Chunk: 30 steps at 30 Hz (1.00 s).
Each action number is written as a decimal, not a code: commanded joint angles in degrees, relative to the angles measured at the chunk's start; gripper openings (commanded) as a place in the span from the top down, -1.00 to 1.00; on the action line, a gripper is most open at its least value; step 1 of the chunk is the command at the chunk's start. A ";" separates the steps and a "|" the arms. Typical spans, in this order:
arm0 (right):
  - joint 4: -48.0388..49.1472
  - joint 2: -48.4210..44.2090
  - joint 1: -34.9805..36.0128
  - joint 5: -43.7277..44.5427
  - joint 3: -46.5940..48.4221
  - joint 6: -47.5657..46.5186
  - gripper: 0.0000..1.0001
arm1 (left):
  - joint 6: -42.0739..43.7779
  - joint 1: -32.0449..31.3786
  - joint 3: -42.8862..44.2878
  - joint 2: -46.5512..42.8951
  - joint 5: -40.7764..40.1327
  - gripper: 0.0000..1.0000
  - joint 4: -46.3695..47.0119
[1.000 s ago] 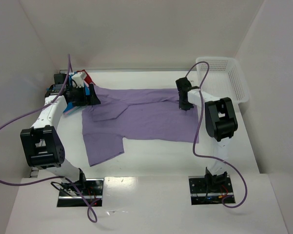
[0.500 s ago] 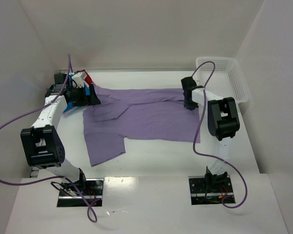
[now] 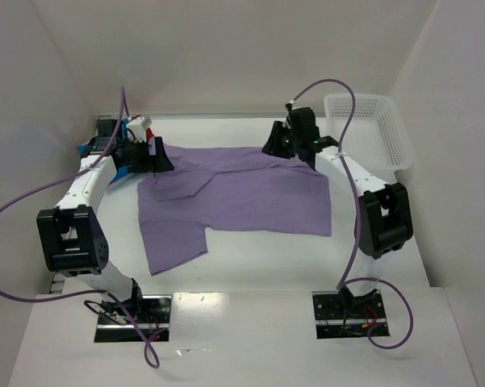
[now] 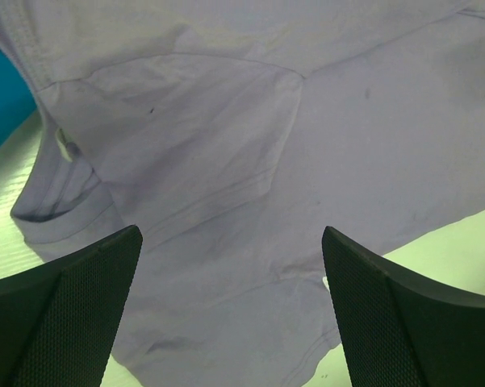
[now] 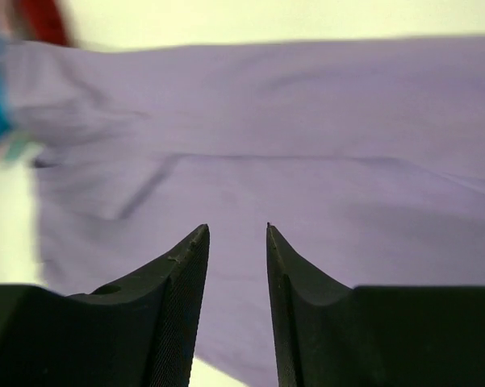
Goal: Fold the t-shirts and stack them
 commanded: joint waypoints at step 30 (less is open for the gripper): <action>8.83 34.00 19.30 -8.80 25.68 11.50 0.34 | -6.03 -1.40 -4.52 8.01 -4.36 -0.82 6.98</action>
